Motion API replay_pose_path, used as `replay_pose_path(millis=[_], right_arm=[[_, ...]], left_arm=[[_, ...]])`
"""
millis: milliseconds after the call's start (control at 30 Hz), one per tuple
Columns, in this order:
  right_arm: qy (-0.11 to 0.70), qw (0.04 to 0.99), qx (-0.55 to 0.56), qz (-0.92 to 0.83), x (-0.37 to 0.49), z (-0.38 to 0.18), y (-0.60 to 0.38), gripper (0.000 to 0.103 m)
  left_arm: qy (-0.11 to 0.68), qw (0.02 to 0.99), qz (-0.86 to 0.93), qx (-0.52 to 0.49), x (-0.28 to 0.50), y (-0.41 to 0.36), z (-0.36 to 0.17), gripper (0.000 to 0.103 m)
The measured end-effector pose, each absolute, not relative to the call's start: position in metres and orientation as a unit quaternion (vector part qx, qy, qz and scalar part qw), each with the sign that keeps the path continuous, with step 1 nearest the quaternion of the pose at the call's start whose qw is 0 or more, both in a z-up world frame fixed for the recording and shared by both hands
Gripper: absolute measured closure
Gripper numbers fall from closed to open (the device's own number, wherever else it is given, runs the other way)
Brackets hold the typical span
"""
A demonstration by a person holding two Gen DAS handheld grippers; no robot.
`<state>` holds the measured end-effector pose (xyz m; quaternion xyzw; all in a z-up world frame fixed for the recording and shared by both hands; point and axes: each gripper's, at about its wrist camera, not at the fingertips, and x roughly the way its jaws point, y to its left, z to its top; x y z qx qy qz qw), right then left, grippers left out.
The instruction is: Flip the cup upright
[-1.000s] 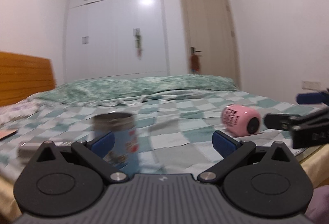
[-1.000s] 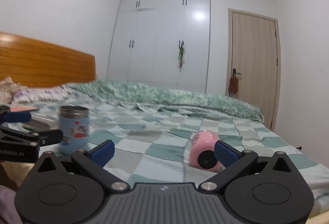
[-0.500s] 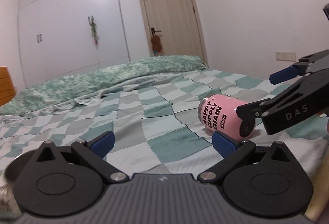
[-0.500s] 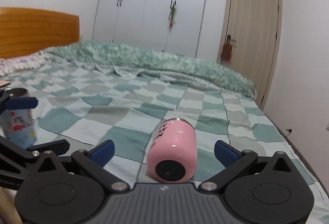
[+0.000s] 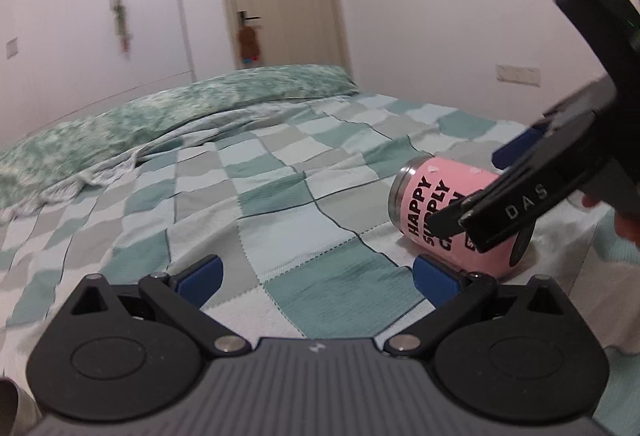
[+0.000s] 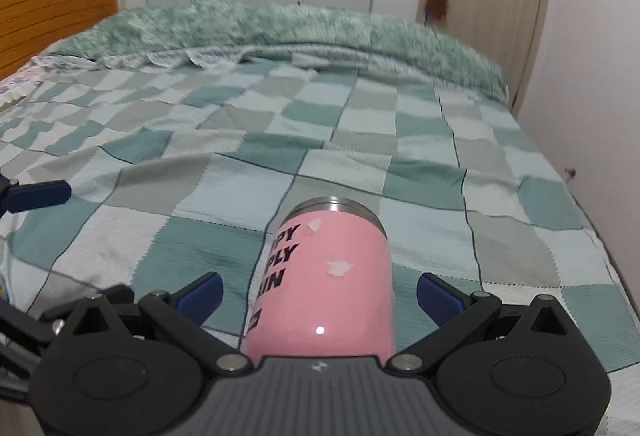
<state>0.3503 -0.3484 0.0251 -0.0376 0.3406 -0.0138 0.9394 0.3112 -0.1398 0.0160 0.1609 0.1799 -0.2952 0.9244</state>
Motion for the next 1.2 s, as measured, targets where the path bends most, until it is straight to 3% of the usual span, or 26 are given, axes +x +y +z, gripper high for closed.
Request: replay_pose_path(millis=[400, 633, 1200], right_arm=[[0.416, 0.908, -0.034, -0.028, 0.39, 0.014, -0.343, 0.001], [0.463, 0.885, -0.028, -0.034, 0.405, 0.0, -0.351, 0.019], [0.439, 0.898, 0.012, 0.005, 0.349, 0.036, -0.341, 0.019]], left_arm=[[0.219, 0.898, -0.34, 0.171, 0.36, -0.138, 0.007, 0.0], [0.227, 0.894, -0.342, 0.179, 0.361, -0.139, 0.001, 0.0], [0.201, 0.905, -0.326, 0.187, 0.304, -0.124, 0.039, 0.0]])
